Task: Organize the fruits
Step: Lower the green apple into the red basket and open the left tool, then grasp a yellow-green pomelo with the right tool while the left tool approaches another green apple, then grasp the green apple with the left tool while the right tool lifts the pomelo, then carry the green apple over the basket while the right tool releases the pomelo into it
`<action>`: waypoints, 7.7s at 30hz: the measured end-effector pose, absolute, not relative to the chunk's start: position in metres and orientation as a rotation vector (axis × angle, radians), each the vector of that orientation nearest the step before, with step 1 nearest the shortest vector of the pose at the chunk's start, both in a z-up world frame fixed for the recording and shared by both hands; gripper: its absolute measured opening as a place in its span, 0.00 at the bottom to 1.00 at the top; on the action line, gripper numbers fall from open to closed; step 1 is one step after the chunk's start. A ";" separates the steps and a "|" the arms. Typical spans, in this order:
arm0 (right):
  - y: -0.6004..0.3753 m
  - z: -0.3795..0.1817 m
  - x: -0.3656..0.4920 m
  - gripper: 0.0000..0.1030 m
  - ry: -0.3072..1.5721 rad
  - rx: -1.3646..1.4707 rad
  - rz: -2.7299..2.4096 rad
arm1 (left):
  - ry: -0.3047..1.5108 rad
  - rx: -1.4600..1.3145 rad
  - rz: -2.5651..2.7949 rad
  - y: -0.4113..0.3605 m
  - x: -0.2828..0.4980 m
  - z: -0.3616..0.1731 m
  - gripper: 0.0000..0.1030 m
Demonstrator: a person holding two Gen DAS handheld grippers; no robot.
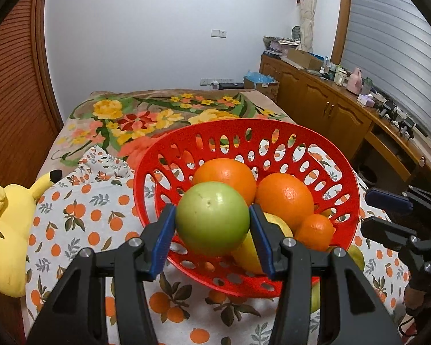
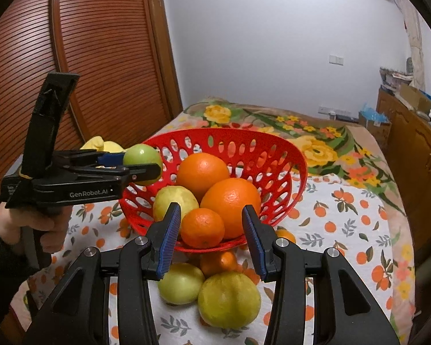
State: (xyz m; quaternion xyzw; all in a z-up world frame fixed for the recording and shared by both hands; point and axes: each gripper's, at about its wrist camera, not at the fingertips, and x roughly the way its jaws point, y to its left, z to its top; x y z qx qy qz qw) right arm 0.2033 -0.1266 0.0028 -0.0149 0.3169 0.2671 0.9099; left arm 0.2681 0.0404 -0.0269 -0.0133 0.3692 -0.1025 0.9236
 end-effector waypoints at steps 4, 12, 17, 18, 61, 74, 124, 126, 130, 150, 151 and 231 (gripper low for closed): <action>-0.129 0.003 0.200 0.44 0.648 -0.034 0.548 | 0.761 -0.022 -0.212 0.038 0.265 -0.030 0.49; -0.133 0.001 0.195 0.44 0.648 -0.042 0.539 | 0.719 -0.011 -0.188 0.040 0.259 -0.028 0.55; -0.141 0.002 0.188 0.44 0.639 -0.036 0.533 | 0.686 -0.034 -0.189 0.046 0.246 -0.022 0.60; -0.143 0.002 0.186 0.44 0.639 -0.031 0.535 | 0.676 -0.041 -0.195 0.047 0.241 -0.022 0.63; -0.153 -0.064 0.181 0.63 0.807 0.001 0.539 | 0.714 -0.021 -0.284 0.014 0.167 -0.069 0.66; -0.147 -0.078 0.190 0.67 0.856 -0.008 0.526 | 0.730 -0.022 -0.285 0.014 0.166 -0.075 0.66; -0.194 -0.082 0.170 0.64 0.821 0.010 0.455 | 0.897 -0.015 -0.404 -0.050 0.215 -0.105 0.64; -0.194 -0.082 0.169 0.64 0.821 0.009 0.454 | 0.893 -0.021 -0.401 -0.050 0.216 -0.106 0.56; -0.194 -0.083 0.170 0.64 0.821 0.008 0.456 | 0.881 -0.033 -0.420 -0.048 0.210 -0.106 0.49; -0.193 -0.079 0.165 0.64 0.818 0.013 0.471 | 0.793 -0.050 -0.431 -0.033 0.163 -0.075 0.49; -0.195 -0.077 0.163 0.64 0.811 0.015 0.471 | 0.788 -0.049 -0.431 -0.032 0.162 -0.073 0.49; -0.083 -0.015 0.318 0.64 0.722 -0.183 0.622 | 0.658 -0.064 -0.261 0.050 0.283 -0.014 0.49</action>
